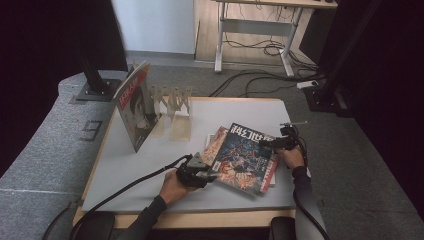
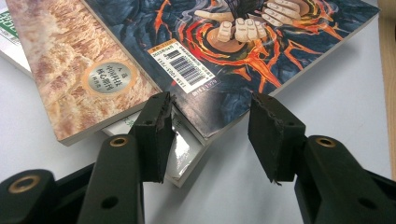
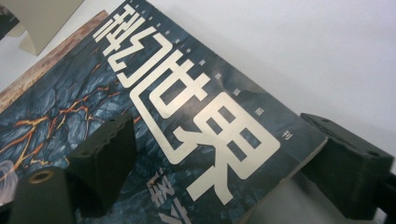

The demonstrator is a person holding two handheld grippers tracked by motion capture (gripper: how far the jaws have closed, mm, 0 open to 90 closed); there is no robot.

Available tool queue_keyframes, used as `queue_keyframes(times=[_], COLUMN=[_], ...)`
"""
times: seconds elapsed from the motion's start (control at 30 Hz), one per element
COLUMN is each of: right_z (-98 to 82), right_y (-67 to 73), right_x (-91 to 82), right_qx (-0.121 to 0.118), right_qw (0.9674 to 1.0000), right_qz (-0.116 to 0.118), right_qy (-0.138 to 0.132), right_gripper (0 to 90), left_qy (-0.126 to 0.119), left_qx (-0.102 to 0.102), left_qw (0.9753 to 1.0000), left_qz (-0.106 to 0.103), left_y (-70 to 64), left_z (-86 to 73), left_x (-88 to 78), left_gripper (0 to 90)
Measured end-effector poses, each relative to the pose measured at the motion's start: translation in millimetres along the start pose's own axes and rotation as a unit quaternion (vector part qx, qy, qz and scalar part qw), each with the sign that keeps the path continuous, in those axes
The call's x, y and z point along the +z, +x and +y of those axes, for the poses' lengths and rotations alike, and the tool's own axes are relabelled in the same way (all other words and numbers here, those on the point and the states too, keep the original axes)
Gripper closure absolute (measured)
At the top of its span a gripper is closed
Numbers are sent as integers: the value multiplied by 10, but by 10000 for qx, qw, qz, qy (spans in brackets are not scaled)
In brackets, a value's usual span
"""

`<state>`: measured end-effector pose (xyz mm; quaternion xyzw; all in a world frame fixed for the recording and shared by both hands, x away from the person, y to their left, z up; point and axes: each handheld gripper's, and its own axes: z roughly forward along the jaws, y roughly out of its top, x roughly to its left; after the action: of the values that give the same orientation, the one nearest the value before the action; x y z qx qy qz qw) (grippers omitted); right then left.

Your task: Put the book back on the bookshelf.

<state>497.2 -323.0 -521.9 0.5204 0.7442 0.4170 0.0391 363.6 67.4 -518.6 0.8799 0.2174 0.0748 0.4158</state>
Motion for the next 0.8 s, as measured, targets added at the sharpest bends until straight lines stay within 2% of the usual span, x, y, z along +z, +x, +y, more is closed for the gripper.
queue_keyframes(times=[0.03,0.17,0.33,0.53,0.67,0.8], right_z=[4,37,68,114,129,134], right_y=[12,102,201,365,449,537], right_x=[-10,-134,-223,-300,-351,-398], right_qx=[-17,-295,-506,-816,-972,-1135], right_qw=[10000,9974,9947,9909,9888,9863], right_qz=[-64,-595,-808,-952,-964,-988], right_qy=[-19,-285,-391,-483,-588,-670], right_gripper=[183,497,719,801,813,817], left_qy=[1,-3,-2,-6,5,-5], left_qx=[1,-7,-6,-75,-165,-316], left_qw=[10000,10000,10000,10000,9998,9995], left_qz=[-3,-10,-1,17,62,21], left_y=[1,3,0,9,39,78], left_z=[0,0,-1,2,10,26], left_x=[0,1,1,0,0,3], left_gripper=[502,501,499,483,386,319])
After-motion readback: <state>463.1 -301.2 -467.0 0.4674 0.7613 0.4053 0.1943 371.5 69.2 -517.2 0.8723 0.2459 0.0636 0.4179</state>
